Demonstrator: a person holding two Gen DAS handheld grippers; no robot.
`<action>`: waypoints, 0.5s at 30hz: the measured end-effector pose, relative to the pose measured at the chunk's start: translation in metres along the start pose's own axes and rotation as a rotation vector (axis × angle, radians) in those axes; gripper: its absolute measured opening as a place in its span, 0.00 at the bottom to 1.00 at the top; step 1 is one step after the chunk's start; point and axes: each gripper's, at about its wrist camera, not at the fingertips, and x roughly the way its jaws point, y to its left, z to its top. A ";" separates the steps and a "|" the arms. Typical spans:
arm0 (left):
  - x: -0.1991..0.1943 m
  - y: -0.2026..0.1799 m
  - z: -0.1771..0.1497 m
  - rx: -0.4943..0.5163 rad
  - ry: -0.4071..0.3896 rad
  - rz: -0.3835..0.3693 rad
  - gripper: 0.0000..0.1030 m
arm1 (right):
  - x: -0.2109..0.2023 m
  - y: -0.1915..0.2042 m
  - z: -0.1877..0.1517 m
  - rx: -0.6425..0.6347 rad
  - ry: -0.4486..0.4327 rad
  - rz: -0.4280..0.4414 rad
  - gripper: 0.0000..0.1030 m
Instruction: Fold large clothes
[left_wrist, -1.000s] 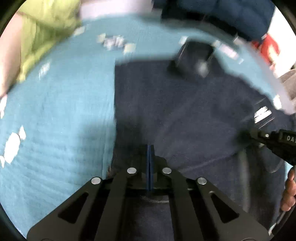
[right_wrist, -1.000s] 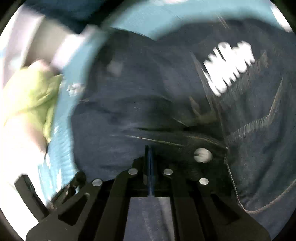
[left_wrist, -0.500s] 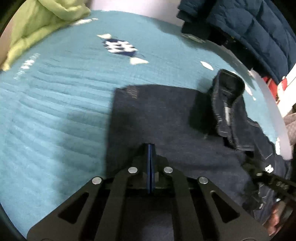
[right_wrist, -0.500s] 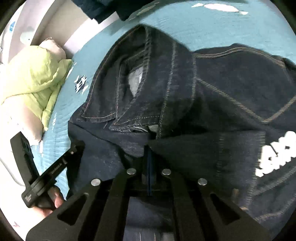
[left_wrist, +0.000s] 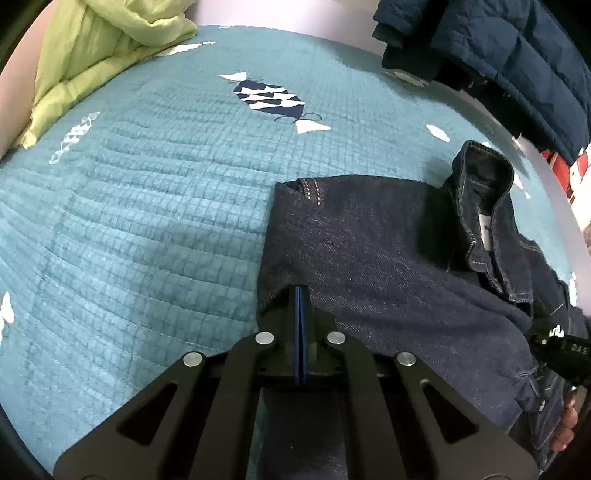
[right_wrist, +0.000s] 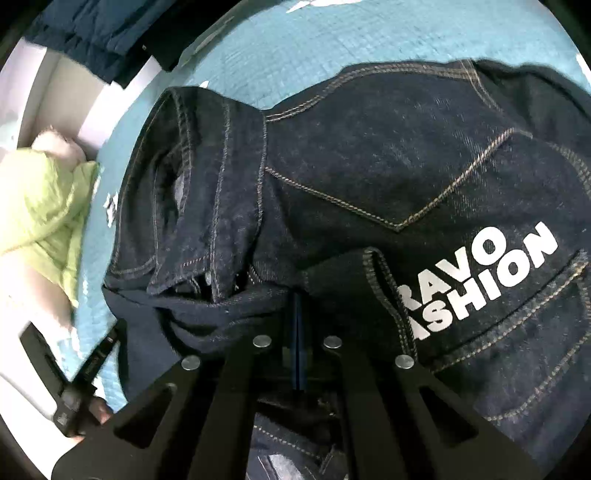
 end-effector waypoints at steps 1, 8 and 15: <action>-0.002 -0.002 0.000 0.000 0.006 0.009 0.03 | -0.008 0.003 -0.001 -0.003 -0.005 0.022 0.00; -0.051 -0.022 -0.020 0.056 0.010 0.035 0.03 | -0.047 0.028 -0.016 -0.063 -0.069 0.068 0.02; -0.097 -0.051 -0.063 0.124 -0.003 0.027 0.68 | -0.099 0.022 -0.057 -0.165 -0.116 0.049 0.32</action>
